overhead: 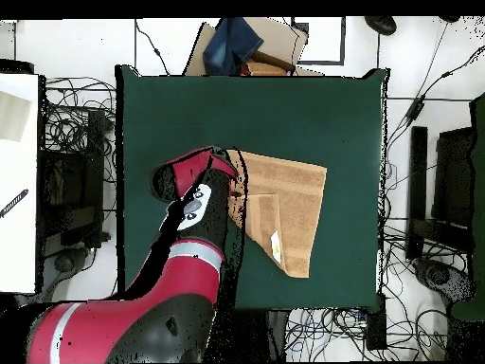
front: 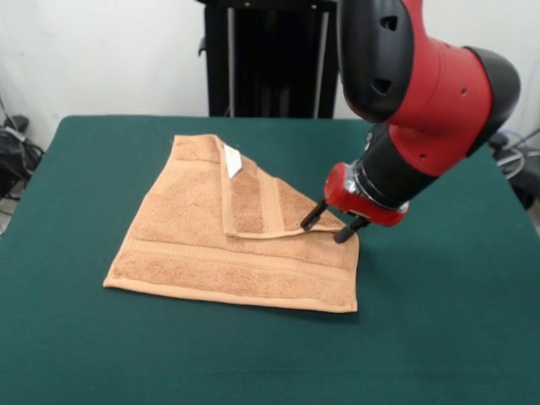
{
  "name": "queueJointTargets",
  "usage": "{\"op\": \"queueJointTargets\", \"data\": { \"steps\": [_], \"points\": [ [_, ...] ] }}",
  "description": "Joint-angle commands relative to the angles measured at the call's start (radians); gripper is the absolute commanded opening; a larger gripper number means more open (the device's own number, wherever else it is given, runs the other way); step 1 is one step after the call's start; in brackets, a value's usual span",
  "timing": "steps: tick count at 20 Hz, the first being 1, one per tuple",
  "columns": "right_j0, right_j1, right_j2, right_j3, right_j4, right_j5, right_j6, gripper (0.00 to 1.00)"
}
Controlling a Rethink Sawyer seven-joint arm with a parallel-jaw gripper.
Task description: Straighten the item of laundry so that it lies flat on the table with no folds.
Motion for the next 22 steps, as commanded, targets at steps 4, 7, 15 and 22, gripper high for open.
{"op": "queueJointTargets", "data": {
  "steps": [4, 7, 15, 22],
  "points": [
    [0.001, 0.064, 0.092, 0.009, 0.023, 0.157, 0.024, 1.0],
    [0.001, 0.069, 0.092, 0.002, 0.019, 0.172, 0.019, 1.0],
    [-0.002, 0.071, 0.094, -0.005, 0.009, 0.176, 0.005, 1.0],
    [-0.004, 0.076, 0.093, -0.002, 0.01, 0.152, 0.023, 1.0]
  ]
}}
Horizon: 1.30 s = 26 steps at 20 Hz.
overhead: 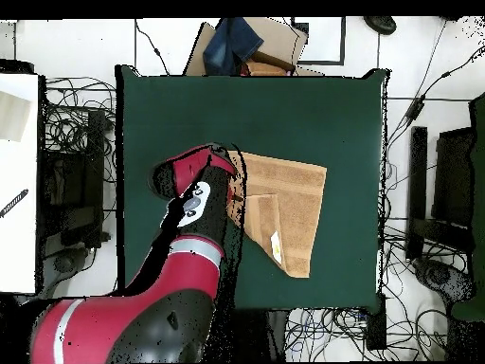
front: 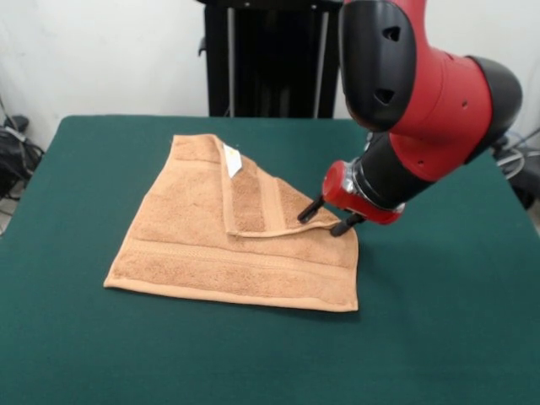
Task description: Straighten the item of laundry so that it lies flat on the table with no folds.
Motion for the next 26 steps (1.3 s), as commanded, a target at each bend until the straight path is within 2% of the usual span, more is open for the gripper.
{"op": "queueJointTargets", "data": {
  "steps": [1, 12, 26],
  "points": [
    [0.0, 0.059, 0.089, 0.025, 0.004, 0.072, 0.022, 1.0],
    [0.0, 0.092, 0.089, -0.015, -0.011, 0.095, -0.003, 1.0],
    [0.0, 0.102, 0.089, -0.002, -0.014, 0.078, 0.012, 1.0]
  ]
}}
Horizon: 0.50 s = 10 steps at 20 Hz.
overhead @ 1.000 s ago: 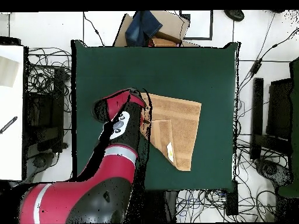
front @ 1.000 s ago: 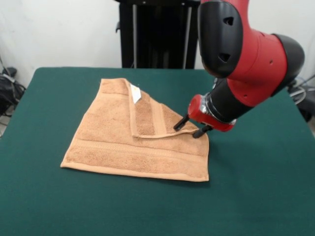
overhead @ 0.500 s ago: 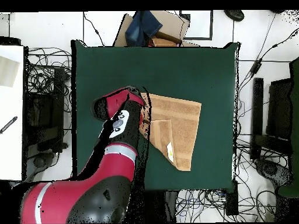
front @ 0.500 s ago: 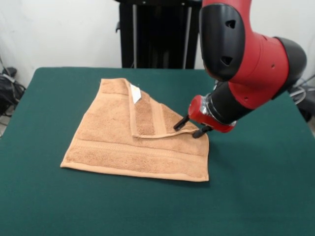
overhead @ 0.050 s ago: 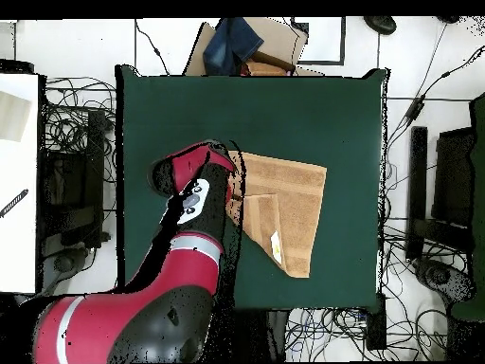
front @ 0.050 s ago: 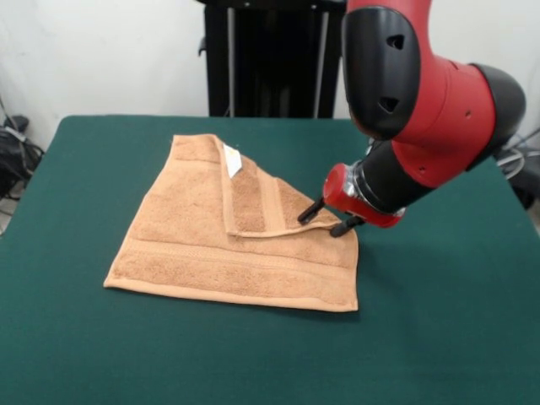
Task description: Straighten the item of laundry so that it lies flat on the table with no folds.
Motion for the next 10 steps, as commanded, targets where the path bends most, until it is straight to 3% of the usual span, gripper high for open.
{"op": "queueJointTargets", "data": {
  "steps": [1, 10],
  "points": [
    [-0.001, 0.084, 0.089, 0.033, -0.014, 0.033, 0.014, 1.0],
    [0.0, 0.089, 0.087, 0.028, -0.023, 0.04, -0.001, 1.0]
  ]
}}
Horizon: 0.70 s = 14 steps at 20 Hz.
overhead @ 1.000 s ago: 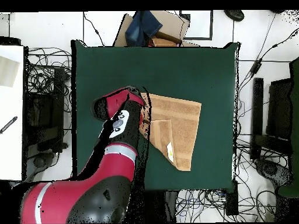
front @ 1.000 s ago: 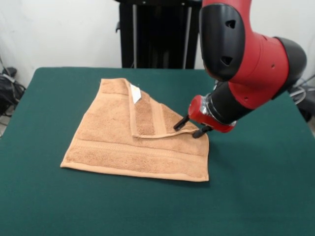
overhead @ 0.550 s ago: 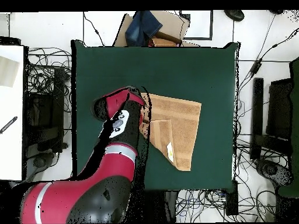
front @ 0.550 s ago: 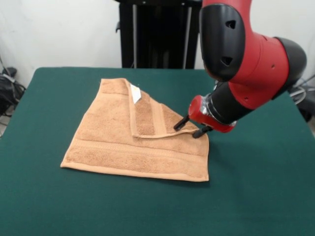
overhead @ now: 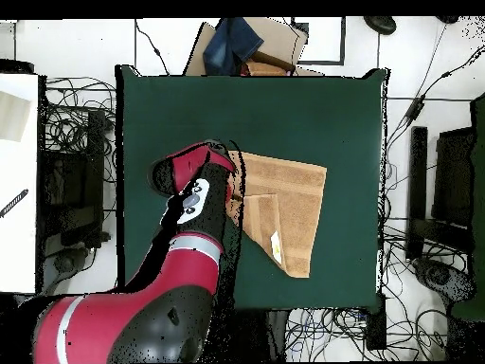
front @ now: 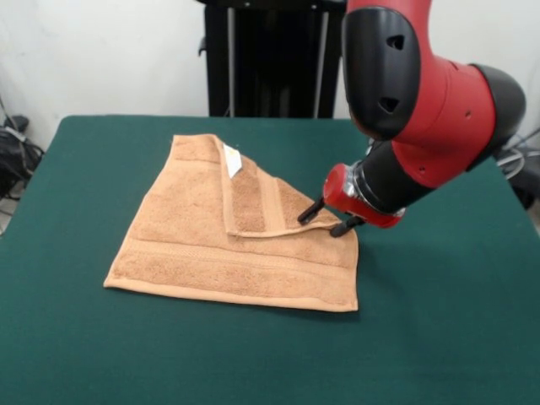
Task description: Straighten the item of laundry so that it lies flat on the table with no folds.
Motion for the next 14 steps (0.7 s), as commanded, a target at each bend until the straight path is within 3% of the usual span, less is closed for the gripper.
{"op": "queueJointTargets", "data": {
  "steps": [1, 11, 12, 14],
  "points": [
    [-0.001, 0.09, 0.087, 0.026, -0.023, 0.041, -0.002, 1.0],
    [0.001, 0.089, 0.086, 0.029, -0.033, 0.034, -0.014, 1.0],
    [0.002, 0.089, 0.085, 0.03, -0.032, 0.033, -0.013, 0.0],
    [0.002, 0.088, 0.086, 0.03, -0.033, 0.032, -0.013, 0.0]
  ]
}}
